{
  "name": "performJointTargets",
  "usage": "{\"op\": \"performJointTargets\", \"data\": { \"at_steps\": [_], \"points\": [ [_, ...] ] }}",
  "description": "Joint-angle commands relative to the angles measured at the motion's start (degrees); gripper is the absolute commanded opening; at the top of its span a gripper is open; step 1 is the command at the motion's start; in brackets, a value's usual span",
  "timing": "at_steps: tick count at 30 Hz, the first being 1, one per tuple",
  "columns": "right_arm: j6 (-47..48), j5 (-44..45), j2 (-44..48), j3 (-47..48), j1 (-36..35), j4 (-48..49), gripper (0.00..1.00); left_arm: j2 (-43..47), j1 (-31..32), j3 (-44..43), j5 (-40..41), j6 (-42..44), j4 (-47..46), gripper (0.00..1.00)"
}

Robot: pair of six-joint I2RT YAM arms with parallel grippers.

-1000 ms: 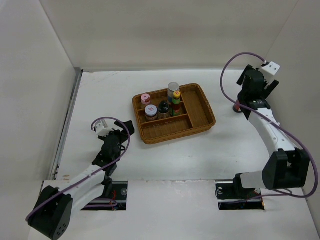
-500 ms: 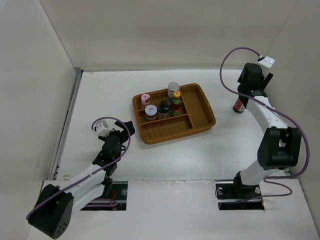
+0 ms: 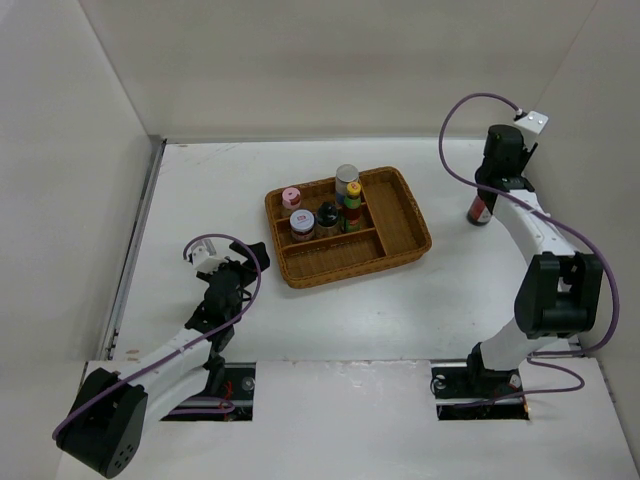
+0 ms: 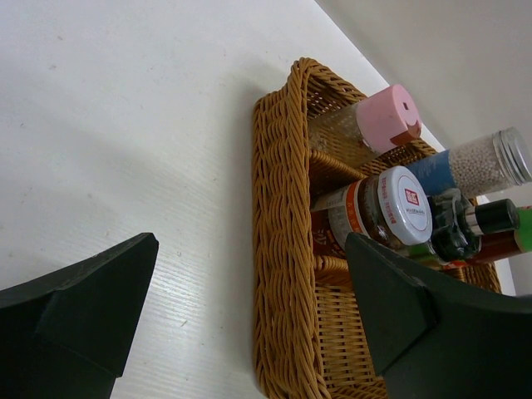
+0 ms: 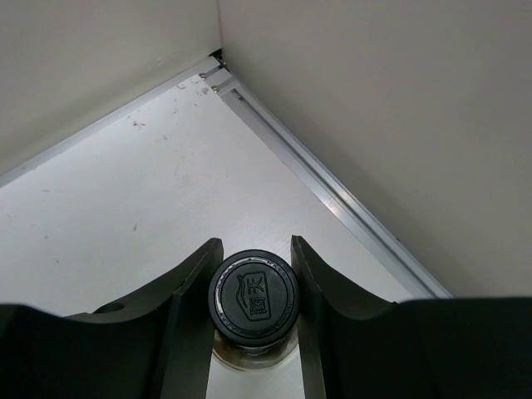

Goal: Organize the condiment bottles

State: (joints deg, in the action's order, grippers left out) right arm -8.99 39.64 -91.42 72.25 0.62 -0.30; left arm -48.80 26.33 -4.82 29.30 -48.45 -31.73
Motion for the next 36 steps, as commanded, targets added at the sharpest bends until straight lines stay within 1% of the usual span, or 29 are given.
{"op": "performJointTargets", "data": {
  "at_steps": [1, 6, 9, 13, 19, 26, 36],
  "points": [
    [2.0, 2.5, 6.6, 7.5, -1.2, 5.7, 0.26, 0.0, -0.3, -0.3, -0.1, -0.2, -2.9, 1.00],
    [4.5, 2.4, 9.2, 10.5, -6.0, 5.7, 0.26, 0.7, -0.3, -0.2, -0.1, -0.2, -2.9, 1.00],
    [5.1, 1.8, 9.2, 12.7, -9.4, 5.7, 0.27, -0.4, -0.3, -0.4, -0.4, -0.2, -2.9, 1.00],
    [5.0, 0.4, 7.9, 15.1, -14.4, 6.3, 0.27, 0.9, -0.4, -0.2, -0.1, -0.2, -2.9, 1.00],
    [4.2, -2.2, 2.8, 19.2, -20.2, 8.6, 0.28, 0.5, -0.4, -0.3, -0.4, -0.2, -2.9, 1.00],
    [3.9, -3.4, -5.0, 24.4, -24.6, 9.3, 0.28, 0.6, -0.3, -0.3, -0.4, -0.2, -3.0, 1.00],
    [4.0, -4.2, -14.2, 30.3, -26.9, 9.2, 0.29, 0.1, -0.2, -0.3, 0.0, -0.2, -3.0, 1.00]
  ]
}}
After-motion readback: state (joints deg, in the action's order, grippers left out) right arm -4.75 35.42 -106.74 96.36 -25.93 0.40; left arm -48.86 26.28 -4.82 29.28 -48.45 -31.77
